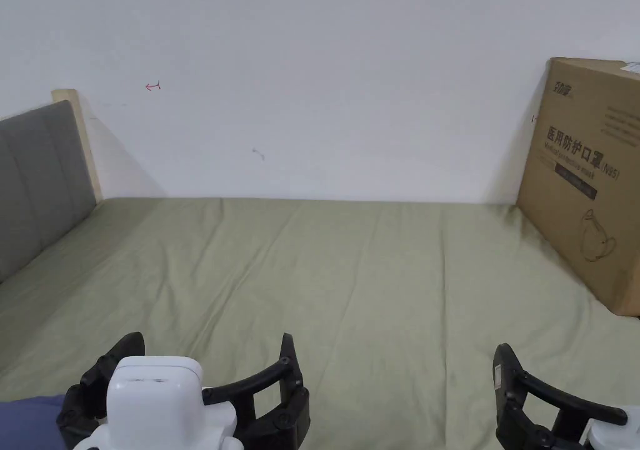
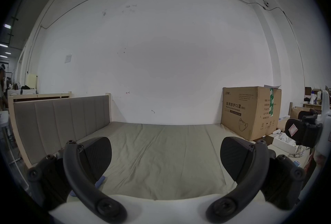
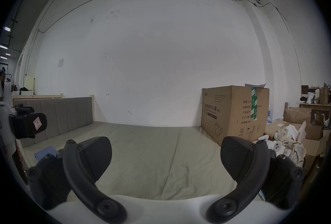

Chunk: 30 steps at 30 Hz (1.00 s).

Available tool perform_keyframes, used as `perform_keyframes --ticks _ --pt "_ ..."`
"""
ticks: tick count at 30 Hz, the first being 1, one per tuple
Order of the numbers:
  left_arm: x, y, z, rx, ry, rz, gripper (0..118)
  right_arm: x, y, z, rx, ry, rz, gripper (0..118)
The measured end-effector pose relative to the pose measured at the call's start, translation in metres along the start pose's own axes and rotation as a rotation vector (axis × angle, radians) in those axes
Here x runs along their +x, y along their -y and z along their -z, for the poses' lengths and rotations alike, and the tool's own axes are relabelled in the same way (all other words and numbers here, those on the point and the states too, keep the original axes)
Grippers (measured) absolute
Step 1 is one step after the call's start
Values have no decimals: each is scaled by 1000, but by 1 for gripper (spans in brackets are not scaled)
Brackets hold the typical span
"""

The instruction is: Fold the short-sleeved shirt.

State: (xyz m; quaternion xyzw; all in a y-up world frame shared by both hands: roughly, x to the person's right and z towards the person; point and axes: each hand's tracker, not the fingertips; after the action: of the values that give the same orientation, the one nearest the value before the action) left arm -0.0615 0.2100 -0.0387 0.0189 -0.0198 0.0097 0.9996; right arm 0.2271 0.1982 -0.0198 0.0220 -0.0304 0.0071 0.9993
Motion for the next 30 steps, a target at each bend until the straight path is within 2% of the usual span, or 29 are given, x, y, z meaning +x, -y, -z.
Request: perform_keyframes --ticks 13,30 --pt "1 -2 6 -10 45 20 118 -2 2 5 -19 -9 -1 118" --pt "22 -9 20 -157 -66 74 118 -4 11 9 -70 -16 -5 118"
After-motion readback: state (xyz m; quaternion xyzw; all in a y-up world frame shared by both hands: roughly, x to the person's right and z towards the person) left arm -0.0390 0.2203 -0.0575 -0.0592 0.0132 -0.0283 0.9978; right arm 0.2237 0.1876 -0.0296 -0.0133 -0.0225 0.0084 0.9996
